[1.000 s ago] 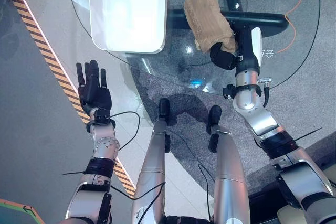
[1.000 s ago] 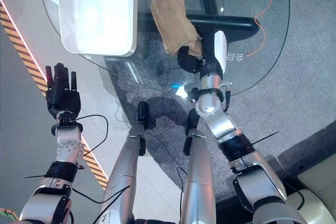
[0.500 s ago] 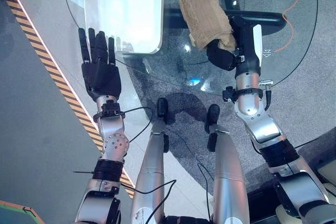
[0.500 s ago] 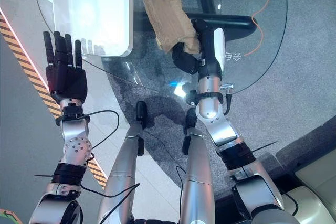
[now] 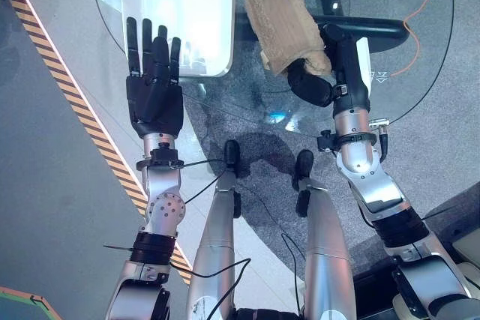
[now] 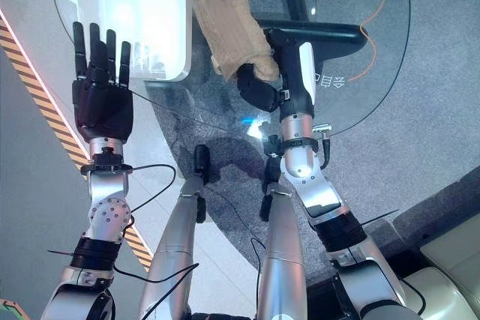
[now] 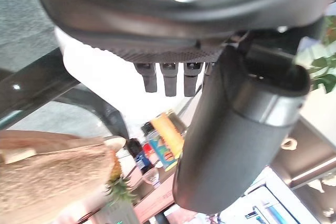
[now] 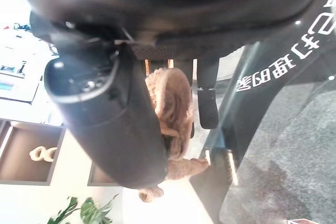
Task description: Wipe the table with a cloth and put it in the basket.
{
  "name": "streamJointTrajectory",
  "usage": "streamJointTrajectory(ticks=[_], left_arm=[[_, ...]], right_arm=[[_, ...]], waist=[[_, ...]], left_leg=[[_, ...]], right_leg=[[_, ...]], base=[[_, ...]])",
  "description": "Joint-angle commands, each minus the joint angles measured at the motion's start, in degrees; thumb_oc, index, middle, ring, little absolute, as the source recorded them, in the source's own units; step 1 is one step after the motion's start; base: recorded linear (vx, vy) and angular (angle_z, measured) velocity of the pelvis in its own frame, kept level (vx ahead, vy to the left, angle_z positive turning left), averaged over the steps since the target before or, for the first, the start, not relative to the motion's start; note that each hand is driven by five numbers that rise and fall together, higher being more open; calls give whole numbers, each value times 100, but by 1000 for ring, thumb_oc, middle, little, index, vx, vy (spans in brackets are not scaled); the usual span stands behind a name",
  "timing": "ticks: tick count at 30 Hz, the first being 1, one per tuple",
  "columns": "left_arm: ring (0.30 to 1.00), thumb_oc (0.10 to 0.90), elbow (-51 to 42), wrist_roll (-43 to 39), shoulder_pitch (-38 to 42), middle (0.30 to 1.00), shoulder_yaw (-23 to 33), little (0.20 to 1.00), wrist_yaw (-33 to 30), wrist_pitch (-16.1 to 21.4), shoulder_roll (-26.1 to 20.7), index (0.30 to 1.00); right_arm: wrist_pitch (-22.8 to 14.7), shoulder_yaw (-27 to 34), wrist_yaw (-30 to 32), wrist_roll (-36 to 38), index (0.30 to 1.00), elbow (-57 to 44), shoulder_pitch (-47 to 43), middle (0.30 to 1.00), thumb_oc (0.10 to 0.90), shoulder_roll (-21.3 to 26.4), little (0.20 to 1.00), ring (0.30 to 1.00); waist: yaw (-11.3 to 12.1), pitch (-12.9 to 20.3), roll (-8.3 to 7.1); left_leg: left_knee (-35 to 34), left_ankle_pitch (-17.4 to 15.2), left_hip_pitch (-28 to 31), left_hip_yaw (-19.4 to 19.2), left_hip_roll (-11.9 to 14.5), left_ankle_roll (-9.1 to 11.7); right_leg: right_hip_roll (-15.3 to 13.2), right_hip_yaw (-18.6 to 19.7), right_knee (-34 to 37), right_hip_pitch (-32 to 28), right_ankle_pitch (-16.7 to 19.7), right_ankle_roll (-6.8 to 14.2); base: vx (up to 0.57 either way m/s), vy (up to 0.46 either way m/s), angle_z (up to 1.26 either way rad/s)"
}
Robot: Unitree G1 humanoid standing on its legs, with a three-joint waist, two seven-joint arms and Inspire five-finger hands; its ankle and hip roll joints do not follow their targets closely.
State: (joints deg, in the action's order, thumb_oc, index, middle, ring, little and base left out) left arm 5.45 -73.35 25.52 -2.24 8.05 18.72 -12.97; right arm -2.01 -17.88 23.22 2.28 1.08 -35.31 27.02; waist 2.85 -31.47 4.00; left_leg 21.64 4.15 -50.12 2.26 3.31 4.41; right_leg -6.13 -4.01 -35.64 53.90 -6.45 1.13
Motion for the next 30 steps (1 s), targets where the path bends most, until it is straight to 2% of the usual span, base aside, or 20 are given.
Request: streamJointTrajectory(ticks=[1, 5, 12, 30], left_arm=[[900, 800, -868, 451, 285, 900, -8, 900, 358, 2, -514, 900], [900, 800, -889, 419, 428, 900, -133, 900, 287, -166, -591, 900], [900, 800, -787, 356, 714, 900, -296, 900, 348, -251, -585, 900], [900, 800, -301, 214, 1789, 900, -661, 900, 88, -560, -445, 900]], right_arm=[[-1026, 290, -50, 24, 300, -1538, -469, 300, 100, -167, 200, 300], [-1095, 233, -99, 113, 300, -1560, -556, 300, 100, -116, 200, 300], [-1112, 161, -163, 232, 300, -1530, -728, 300, 100, -93, 200, 300], [-951, -168, -234, 321, 300, -1312, -1361, 300, 100, -223, 200, 300]], waist=[[-62, 167, -94], [-82, 167, -114], [-125, 167, -155], [-261, 167, -208]], left_leg=[[421, -401, 3, -223, -271, -427], [411, -390, 2, -231, -262, -421], [406, -372, 15, -229, -250, -407], [312, -348, 89, -280, -244, -345]], right_leg=[[-5, -299, 331, -188, 322, 157], [8, -291, 351, -198, 326, 161], [37, -277, 354, -205, 338, 165], [55, -198, 522, -265, 393, 209]], base=[[0, 0, 0], [0, 0, 0], [0, 0, 0], [0, 0, 0]])
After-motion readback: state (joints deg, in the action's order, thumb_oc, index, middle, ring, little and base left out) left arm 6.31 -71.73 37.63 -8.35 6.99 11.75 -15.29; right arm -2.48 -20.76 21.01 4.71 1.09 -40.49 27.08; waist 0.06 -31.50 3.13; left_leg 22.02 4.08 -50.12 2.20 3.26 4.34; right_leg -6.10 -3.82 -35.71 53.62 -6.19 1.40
